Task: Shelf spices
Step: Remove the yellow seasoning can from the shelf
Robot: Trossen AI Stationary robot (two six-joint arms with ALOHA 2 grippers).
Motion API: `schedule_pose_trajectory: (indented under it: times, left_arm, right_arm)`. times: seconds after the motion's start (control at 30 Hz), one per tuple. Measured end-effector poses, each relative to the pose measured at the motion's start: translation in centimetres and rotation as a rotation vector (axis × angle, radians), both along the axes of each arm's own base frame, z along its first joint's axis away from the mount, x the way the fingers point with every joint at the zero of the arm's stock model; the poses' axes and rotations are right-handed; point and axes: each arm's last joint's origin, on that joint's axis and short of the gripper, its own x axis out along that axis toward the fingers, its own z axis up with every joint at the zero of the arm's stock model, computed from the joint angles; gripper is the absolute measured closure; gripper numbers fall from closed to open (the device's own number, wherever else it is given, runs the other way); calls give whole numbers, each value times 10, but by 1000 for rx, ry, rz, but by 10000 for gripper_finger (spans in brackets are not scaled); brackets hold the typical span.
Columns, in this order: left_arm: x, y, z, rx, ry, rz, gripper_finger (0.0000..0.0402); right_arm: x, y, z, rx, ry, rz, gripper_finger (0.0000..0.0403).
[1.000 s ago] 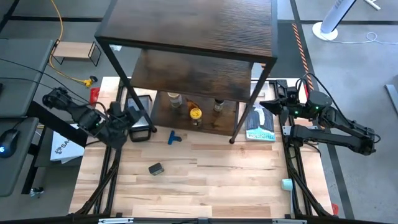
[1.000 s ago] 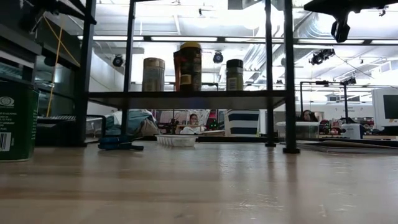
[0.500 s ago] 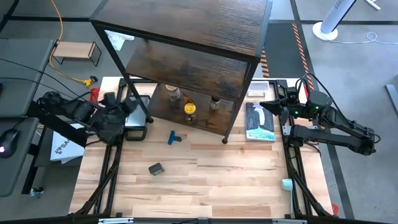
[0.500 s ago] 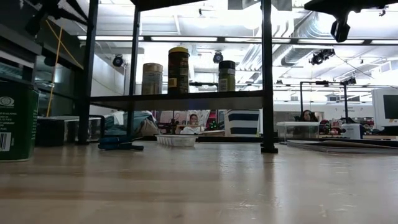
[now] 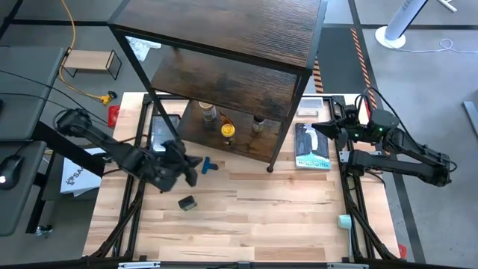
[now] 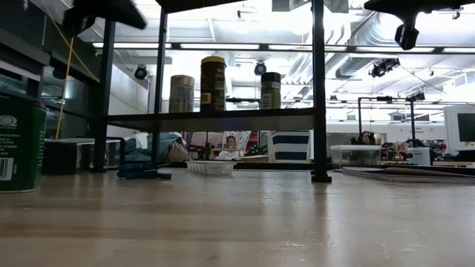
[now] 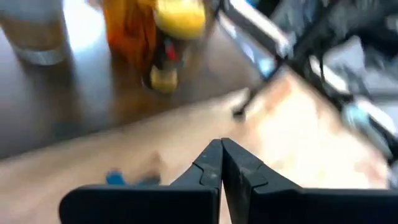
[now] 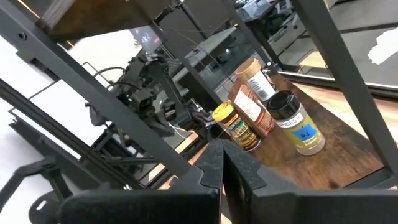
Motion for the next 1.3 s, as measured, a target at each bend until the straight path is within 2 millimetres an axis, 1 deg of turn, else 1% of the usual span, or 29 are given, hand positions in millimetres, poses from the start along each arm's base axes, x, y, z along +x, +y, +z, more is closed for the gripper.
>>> schedule_pose_trajectory:
  times: [0.13,0.27,0.37,0.43,0.57,0.7,0.87,1.0,1.3]
  left_arm:
    - [13,8,-9,108,-2,134,391]
    - [23,21,-12,134,16,193,354]
    - [31,29,-8,141,18,165,308]
    - [38,33,-4,139,7,109,271]
    - [50,41,4,218,15,-14,205]
    - [53,57,3,255,74,-28,166]
    - [53,73,1,306,148,-28,155]
    - [57,83,-1,321,185,-77,154]
    - [79,96,-11,370,193,-145,154]
  right_arm:
    - [0,0,0,-2,1,-4,403]
    - [0,0,0,-1,1,-3,403]
    - [0,0,0,-17,5,-2,403]
    - [0,0,0,-26,7,10,403]
    - [0,1,-1,-37,15,43,403]
    - [0,1,-2,-37,27,54,403]
    - [0,2,-4,-45,49,58,403]
    - [0,2,-5,-53,58,62,403]
    - [0,2,-5,-63,63,62,403]
